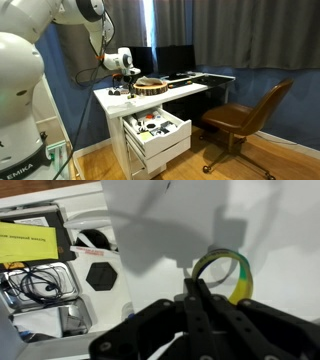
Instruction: Move the wristbands from the top of the desk to the top drawer
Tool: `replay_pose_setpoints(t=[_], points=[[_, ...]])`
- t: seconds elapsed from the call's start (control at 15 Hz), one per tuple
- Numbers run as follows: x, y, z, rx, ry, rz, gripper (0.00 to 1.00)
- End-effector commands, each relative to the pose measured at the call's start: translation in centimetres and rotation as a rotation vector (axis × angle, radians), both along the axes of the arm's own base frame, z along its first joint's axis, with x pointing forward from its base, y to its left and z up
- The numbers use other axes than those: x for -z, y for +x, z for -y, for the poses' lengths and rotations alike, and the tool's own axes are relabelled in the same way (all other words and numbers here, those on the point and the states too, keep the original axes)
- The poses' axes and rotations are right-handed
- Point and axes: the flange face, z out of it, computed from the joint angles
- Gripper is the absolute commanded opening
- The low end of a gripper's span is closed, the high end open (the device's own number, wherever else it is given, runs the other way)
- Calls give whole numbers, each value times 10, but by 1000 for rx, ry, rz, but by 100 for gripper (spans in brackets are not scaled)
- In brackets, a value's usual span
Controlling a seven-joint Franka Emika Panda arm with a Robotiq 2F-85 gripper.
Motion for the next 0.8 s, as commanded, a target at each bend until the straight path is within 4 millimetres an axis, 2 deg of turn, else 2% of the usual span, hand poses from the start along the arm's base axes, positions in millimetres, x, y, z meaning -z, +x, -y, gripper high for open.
replay_pose_setpoints(t=[0.0,0.33,0.53,0.73], points=[[-24,-1,45,154,35,10,1],[-19,-2,103,306,24,26,1],[-6,-9,136,375,25,25,1],[11,-15,159,383,24,12,1]])
